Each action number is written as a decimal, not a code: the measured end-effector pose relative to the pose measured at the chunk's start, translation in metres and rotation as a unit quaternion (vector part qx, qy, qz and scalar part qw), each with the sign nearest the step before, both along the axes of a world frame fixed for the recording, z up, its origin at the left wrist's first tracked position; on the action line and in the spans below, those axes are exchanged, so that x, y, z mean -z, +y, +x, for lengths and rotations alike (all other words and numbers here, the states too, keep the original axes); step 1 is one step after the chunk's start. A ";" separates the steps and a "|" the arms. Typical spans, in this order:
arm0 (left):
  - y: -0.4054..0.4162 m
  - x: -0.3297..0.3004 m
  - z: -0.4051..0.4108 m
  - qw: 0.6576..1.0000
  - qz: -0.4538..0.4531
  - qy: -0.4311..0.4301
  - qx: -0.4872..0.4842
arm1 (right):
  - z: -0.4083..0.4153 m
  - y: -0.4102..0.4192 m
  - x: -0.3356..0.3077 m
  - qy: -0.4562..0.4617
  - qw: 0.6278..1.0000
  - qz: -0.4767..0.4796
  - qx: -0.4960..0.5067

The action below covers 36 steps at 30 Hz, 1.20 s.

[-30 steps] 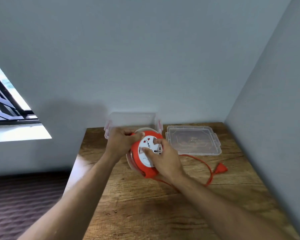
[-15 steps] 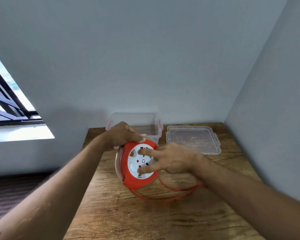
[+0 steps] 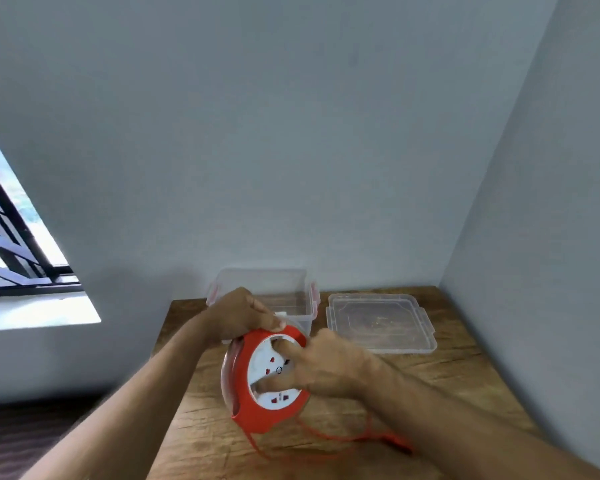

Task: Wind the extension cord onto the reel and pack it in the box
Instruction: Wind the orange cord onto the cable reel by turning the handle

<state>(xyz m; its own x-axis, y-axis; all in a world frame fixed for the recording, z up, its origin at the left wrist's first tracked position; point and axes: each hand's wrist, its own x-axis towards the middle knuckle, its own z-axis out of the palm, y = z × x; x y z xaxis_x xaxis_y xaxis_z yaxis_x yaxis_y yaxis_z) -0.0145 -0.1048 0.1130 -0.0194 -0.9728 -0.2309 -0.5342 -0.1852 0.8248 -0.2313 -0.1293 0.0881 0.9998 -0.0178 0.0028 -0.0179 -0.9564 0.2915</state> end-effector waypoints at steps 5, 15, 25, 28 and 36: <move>0.002 0.010 -0.005 0.973 -0.129 0.102 -0.164 | 0.006 0.002 0.007 -0.215 0.934 0.116 0.262; 0.015 0.021 -0.010 0.963 -0.149 0.118 -0.193 | -0.002 0.013 0.011 -0.278 0.870 0.231 0.335; 0.008 -0.003 0.006 1.000 0.012 0.021 0.006 | -0.024 0.001 -0.001 -0.041 0.998 -0.008 -0.042; 0.004 -0.003 0.006 0.999 0.027 0.002 0.020 | -0.019 0.006 -0.008 -0.043 0.998 0.017 -0.032; 0.001 -0.002 0.014 0.999 0.035 0.018 0.019 | -0.017 0.013 -0.008 -0.021 0.999 0.016 -0.027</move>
<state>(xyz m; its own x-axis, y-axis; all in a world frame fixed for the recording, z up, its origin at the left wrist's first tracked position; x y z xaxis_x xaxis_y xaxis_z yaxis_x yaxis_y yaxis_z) -0.0003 -0.1037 0.1153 -0.0648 -0.9525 -0.2976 -0.5122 -0.2242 0.8291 -0.2488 -0.1162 0.0961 0.9983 0.0348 0.0457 0.0217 -0.9653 0.2601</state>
